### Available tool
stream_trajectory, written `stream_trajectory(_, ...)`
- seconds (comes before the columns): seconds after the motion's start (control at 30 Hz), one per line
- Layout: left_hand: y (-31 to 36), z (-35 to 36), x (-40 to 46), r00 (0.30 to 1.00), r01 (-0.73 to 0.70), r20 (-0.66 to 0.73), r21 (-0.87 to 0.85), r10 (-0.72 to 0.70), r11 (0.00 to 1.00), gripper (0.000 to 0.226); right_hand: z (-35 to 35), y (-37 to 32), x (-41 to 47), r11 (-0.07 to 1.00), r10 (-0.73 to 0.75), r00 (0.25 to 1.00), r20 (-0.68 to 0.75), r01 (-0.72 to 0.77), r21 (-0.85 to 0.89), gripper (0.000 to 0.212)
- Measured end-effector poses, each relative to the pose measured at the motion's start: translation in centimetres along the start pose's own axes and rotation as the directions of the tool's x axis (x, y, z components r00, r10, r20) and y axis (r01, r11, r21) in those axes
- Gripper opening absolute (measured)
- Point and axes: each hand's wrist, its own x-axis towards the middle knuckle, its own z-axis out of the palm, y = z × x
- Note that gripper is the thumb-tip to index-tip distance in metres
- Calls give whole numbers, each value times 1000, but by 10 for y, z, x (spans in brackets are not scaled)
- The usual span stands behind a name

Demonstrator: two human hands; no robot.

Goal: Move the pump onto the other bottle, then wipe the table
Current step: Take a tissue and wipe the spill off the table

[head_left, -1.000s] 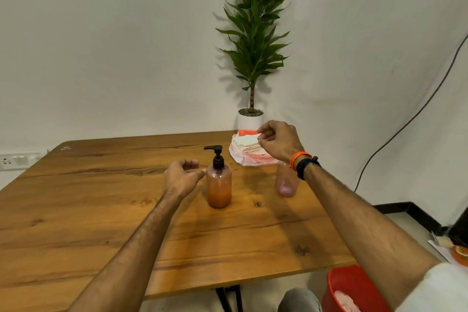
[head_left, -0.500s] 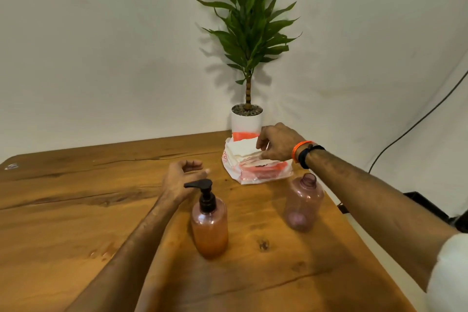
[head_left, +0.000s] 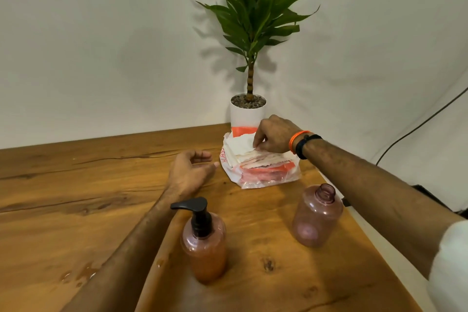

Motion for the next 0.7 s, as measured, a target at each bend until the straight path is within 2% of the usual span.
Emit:
stream_trajectory(0.47, 7, -2, -6, 1000, 11, 9, -52, -10, 999, 26, -7, -4, -10, 983, 81, 951, -298, -26, 184, 20)
stream_trajectory(0.6, 15, -7, -14, 1000, -5, 16, -82, 6, 997, 28, -15, -12, -18, 960, 98, 916, -389, 15, 279, 10)
stream_trajectory(0.7, 27, -16, -22, 999, -34, 26, -128, 38, 991, 28, -25, -25, -30, 918, 105, 895, -433, 81, 389, 13)
